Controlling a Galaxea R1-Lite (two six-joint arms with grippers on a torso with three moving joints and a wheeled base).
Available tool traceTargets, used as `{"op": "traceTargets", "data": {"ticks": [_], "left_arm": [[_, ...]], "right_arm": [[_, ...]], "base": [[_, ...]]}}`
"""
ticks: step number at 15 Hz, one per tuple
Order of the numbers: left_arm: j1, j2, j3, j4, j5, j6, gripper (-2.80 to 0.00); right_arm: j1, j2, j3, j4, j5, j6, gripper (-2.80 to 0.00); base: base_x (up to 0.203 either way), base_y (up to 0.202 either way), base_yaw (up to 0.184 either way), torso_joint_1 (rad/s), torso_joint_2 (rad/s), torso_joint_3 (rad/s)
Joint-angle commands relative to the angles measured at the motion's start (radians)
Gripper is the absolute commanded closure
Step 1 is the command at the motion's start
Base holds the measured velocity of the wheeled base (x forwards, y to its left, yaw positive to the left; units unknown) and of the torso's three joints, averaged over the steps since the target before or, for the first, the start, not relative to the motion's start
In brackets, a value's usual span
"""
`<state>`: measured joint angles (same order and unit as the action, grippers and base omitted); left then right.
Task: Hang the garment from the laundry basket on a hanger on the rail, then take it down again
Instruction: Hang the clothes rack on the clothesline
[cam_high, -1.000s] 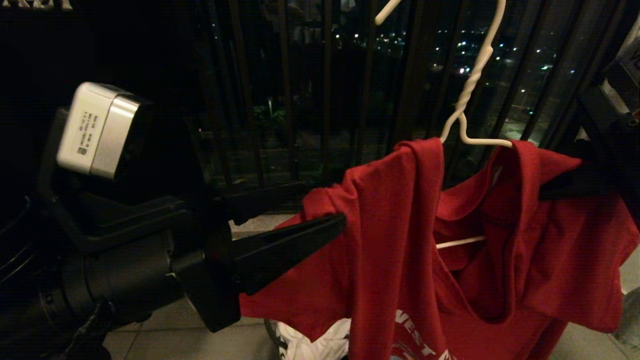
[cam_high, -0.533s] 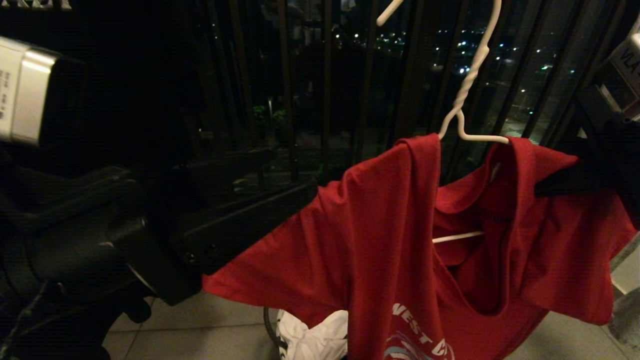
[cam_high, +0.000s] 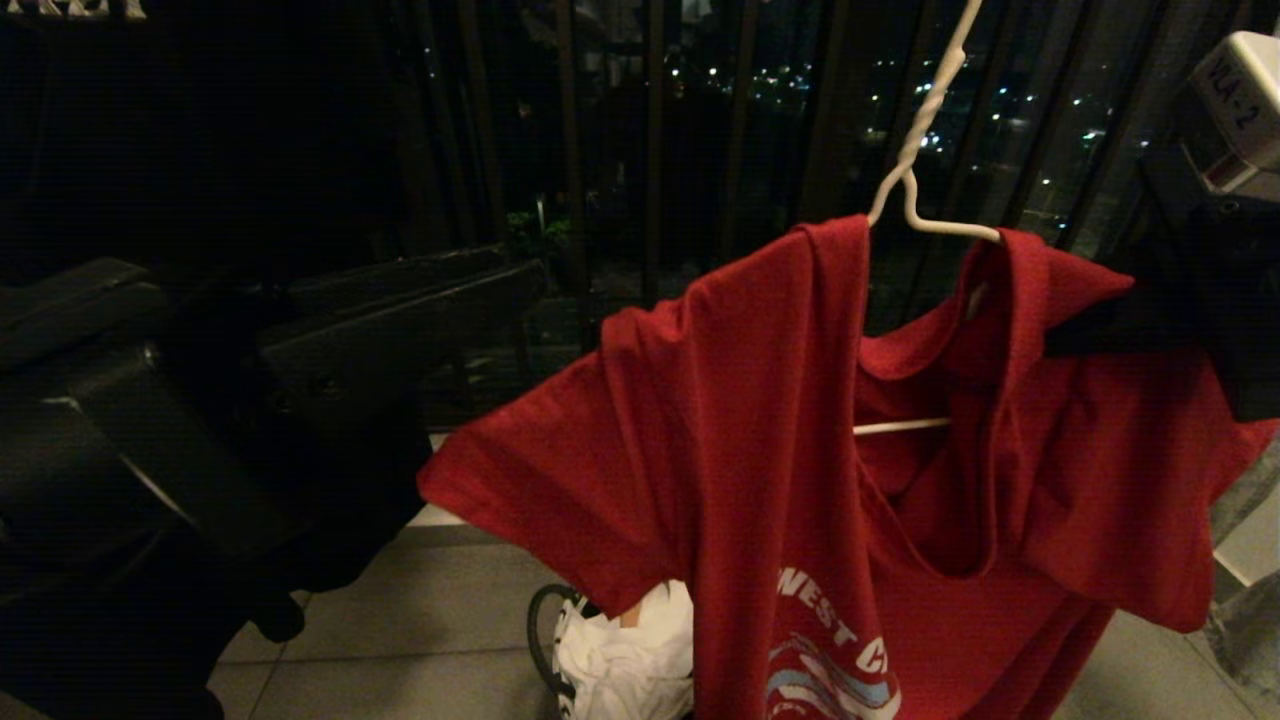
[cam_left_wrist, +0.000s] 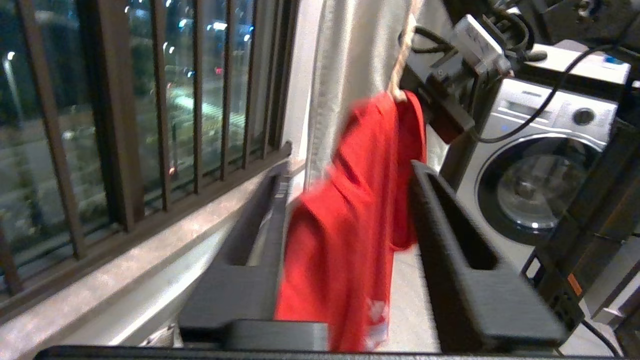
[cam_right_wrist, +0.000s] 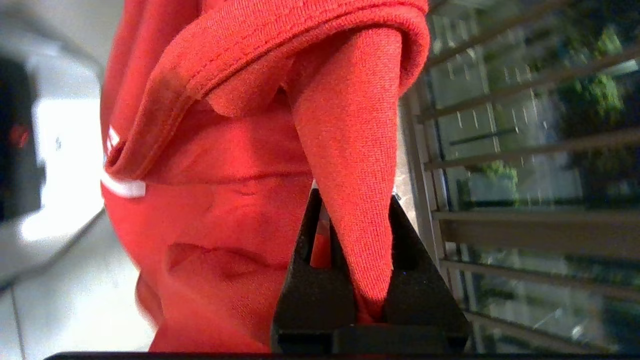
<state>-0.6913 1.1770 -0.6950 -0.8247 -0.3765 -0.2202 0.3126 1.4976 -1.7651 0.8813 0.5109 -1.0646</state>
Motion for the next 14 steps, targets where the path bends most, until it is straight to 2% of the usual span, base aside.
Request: {"op": "traceTargets", "data": {"ticks": [1, 6, 9, 12, 14], "left_arm": [[0.003, -0.008, -0.014, 0.001, 0.01, -0.001, 0.0], [0.003, -0.045, -0.021, 0.018, 0.01, -0.001, 0.0], [0.004, -0.1, -0.082, 0.202, 0.019, -0.001, 0.0], [0.004, -0.164, -0.164, 0.428, 0.027, 0.003, 0.0], [0.005, -0.184, -0.228, 0.583, 0.046, 0.005, 0.0]], "right_arm": [[-0.006, 0.022, 0.001, -0.08, 0.002, 0.088, 0.0], [-0.006, 0.009, 0.001, -0.122, -0.09, 0.302, 0.0], [-0.006, -0.024, 0.017, -0.12, -0.143, 0.412, 0.0], [-0.006, -0.077, 0.029, -0.121, -0.217, 0.592, 0.0], [-0.006, -0.121, 0.068, -0.121, -0.274, 0.654, 0.0]], "base": [[0.0, 0.0, 0.0, 0.0, 0.0, 0.0], [0.0, 0.0, 0.0, 0.0, 0.0, 0.0], [0.0, 0.0, 0.0, 0.0, 0.0, 0.0], [0.0, 0.0, 0.0, 0.0, 0.0, 0.0], [0.0, 0.0, 0.0, 0.0, 0.0, 0.0]]}}
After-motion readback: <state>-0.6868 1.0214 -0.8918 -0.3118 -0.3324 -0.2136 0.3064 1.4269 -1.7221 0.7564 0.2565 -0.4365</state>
